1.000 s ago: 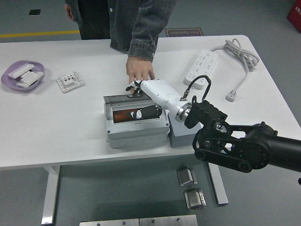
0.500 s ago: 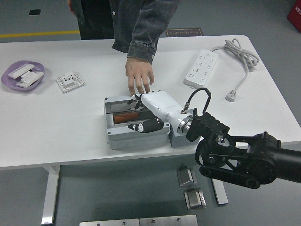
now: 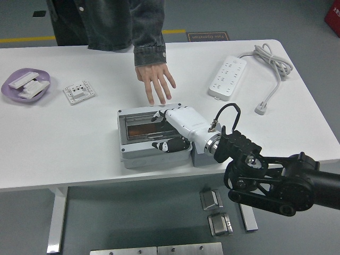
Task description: Pick up the cylinder from the cube,place it in the box,flap close box
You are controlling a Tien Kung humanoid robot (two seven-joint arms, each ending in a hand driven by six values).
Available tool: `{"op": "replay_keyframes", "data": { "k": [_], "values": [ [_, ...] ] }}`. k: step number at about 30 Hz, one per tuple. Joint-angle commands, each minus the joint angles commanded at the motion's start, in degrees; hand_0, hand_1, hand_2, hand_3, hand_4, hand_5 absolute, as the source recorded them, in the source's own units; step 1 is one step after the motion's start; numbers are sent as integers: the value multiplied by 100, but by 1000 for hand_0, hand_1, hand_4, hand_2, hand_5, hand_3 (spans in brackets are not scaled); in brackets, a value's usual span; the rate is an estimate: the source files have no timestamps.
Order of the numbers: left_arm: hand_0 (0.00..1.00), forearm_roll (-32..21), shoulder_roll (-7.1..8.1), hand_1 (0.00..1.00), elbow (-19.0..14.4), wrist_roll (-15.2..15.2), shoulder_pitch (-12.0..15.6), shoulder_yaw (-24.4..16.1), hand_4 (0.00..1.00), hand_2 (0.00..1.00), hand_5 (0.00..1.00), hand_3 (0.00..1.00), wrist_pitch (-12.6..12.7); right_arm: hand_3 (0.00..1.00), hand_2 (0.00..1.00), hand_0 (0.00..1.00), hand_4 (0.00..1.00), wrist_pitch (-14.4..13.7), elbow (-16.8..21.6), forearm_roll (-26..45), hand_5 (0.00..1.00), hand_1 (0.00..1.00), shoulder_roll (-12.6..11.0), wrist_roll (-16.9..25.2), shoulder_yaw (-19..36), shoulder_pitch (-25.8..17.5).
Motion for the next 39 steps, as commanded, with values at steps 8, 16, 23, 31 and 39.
{"op": "replay_keyframes", "data": {
  "k": [8, 16, 23, 31, 39],
  "values": [
    [952, -47, 19, 946, 38, 32, 68, 5, 950, 930, 715, 911, -24, 738, 628, 689, 821, 141, 273, -150, 406, 614, -212, -107, 891, -450],
    [952, -247, 63, 946, 166, 65, 214, 62, 949, 929, 715, 911, -113, 736, 630, 688, 807, 264, 782, -439, 400, 614, -130, -238, 2401, -1428],
    [952, -191, 90, 946, 177, 78, 243, -53, 951, 930, 711, 911, -143, 728, 633, 688, 803, -206, 779, -204, 406, 613, 94, 384, 3693, -2252],
    [952, 76, 156, 946, 132, 94, 171, -279, 955, 930, 707, 912, -141, 715, 631, 686, 805, -791, 685, 705, 415, 610, 75, 1307, 4930, -2931],
    [952, 618, 226, 946, -45, 169, 80, -627, 954, 930, 704, 912, 138, 708, 627, 687, 807, -929, 803, 1170, 421, 608, -115, 1601, 5783, -3378]
  ]
}}
